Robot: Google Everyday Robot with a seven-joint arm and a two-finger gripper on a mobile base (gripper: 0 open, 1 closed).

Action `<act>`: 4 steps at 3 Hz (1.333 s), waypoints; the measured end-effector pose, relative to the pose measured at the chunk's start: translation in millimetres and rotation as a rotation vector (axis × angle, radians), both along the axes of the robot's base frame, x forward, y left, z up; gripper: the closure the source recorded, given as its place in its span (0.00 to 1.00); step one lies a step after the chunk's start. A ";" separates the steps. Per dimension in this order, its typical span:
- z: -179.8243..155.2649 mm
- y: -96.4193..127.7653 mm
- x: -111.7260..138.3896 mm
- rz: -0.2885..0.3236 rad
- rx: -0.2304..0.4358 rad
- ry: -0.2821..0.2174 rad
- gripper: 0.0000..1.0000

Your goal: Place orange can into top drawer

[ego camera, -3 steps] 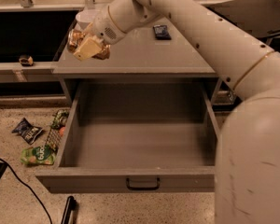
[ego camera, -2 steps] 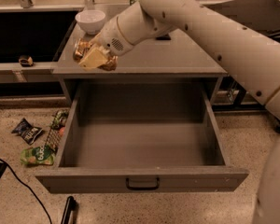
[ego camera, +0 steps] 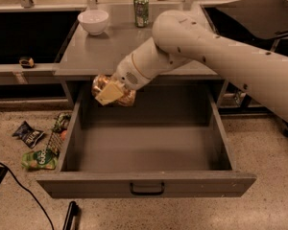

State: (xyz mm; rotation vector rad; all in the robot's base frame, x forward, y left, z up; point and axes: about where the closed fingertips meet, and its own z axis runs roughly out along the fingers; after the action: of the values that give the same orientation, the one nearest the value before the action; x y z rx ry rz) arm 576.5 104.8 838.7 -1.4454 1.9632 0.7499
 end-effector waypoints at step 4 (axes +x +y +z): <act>-111.3 -84.1 -25.3 -0.282 -0.028 0.223 1.00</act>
Offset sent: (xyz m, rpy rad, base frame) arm -0.0126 -0.0232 -0.0371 -0.0538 0.0968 -0.0635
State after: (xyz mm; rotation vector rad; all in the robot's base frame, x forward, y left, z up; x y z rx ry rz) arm 551.1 20.7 727.4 -1.1049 2.2940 0.7834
